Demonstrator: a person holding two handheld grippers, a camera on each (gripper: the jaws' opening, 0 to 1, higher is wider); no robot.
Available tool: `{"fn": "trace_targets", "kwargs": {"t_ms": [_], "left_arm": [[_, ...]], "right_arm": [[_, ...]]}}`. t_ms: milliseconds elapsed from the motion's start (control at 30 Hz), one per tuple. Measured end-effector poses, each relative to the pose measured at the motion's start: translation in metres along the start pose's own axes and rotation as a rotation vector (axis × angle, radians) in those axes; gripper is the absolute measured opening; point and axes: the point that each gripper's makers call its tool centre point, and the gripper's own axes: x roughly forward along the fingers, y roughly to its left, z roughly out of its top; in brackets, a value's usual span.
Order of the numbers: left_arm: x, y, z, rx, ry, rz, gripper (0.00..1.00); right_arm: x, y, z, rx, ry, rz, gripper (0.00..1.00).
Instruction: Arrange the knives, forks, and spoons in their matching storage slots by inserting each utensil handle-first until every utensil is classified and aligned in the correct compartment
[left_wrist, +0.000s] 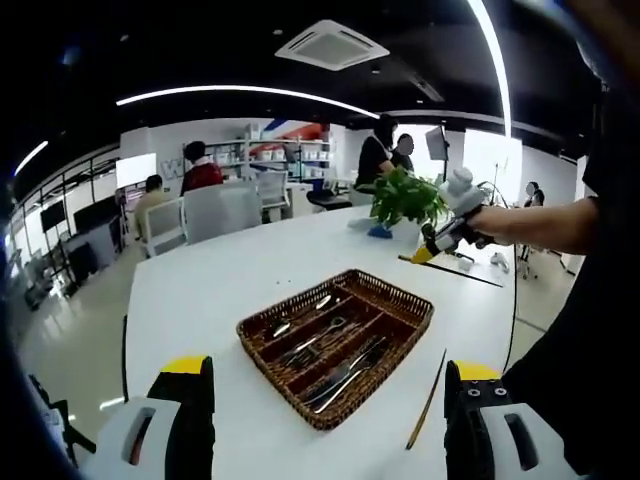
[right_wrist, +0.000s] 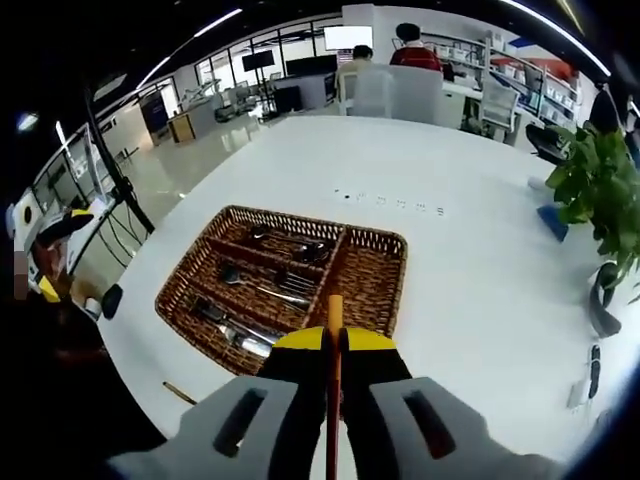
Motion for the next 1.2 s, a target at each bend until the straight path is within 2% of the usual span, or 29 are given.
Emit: {"fn": "trace_targets", "kwargs": {"t_ms": [600,900,1200], "left_arm": [[-0.009,0.013,-0.010,-0.019,0.001,0.021,1.00],[-0.014,0.019,-0.016,-0.027,0.003,0.037,1.00],[-0.018,0.020,-0.020,-0.032,0.001,0.041,1.00]], "right_arm": [[0.033,0.000,0.020,0.001,0.011,-0.012,0.02],[0.050,-0.003,0.039,0.006,0.006,-0.020,0.02],[0.066,-0.005,0.050,0.016,0.010,-0.027,0.02]]}}
